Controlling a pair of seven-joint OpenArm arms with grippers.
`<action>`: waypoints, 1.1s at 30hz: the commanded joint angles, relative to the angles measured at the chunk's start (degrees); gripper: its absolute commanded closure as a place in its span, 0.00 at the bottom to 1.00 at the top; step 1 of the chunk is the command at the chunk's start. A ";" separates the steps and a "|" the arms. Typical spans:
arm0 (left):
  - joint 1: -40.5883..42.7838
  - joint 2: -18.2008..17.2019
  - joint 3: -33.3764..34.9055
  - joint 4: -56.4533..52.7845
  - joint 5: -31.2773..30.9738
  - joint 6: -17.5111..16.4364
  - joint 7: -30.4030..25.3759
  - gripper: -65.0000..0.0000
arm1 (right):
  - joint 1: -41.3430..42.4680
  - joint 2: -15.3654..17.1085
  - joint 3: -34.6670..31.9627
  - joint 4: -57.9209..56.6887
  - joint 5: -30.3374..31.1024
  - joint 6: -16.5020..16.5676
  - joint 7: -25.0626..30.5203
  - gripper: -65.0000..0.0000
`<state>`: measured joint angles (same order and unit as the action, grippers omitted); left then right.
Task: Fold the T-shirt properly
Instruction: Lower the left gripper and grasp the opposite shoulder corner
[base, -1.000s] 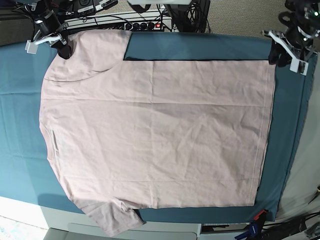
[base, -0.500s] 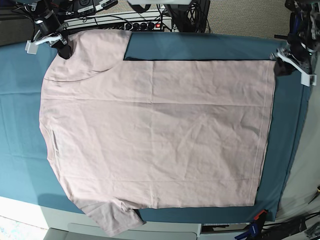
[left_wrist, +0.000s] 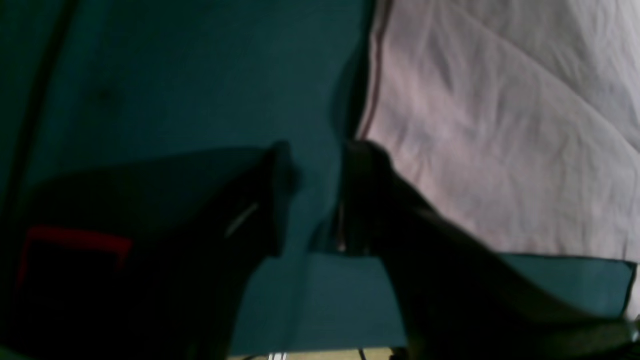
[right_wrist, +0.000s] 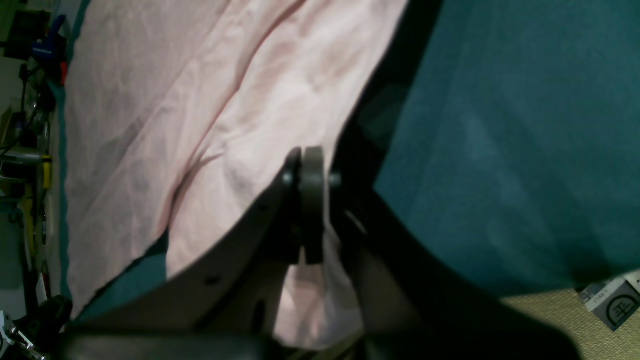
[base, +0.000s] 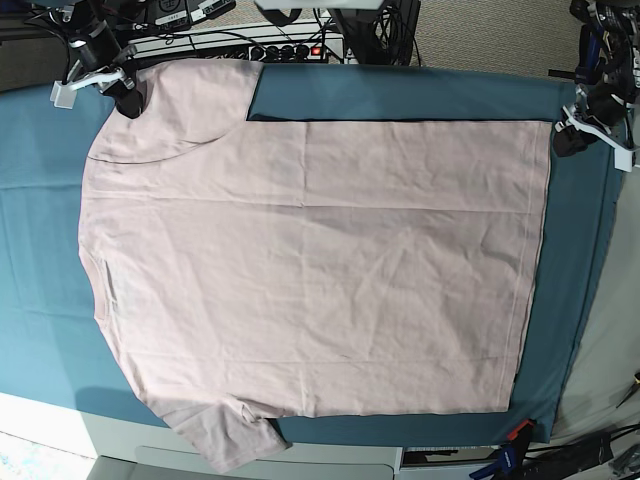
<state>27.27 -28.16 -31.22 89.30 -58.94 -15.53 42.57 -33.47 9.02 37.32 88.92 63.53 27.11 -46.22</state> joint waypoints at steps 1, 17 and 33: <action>0.52 -0.74 -0.02 0.11 -0.28 -1.01 3.43 0.71 | -0.79 0.20 -0.20 -0.07 -3.37 -1.16 -3.08 1.00; 0.63 -0.72 5.73 0.13 -1.44 -7.06 6.99 0.71 | -0.79 0.17 -0.20 -0.07 -3.41 -1.14 -3.06 1.00; -1.38 0.04 8.50 0.17 -0.17 -7.04 6.71 1.00 | -0.81 0.17 -0.20 -0.07 -3.37 -1.14 -1.68 1.00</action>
<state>25.23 -27.62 -22.92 89.45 -61.58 -23.49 46.52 -33.52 8.99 37.32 88.92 63.33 27.29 -45.78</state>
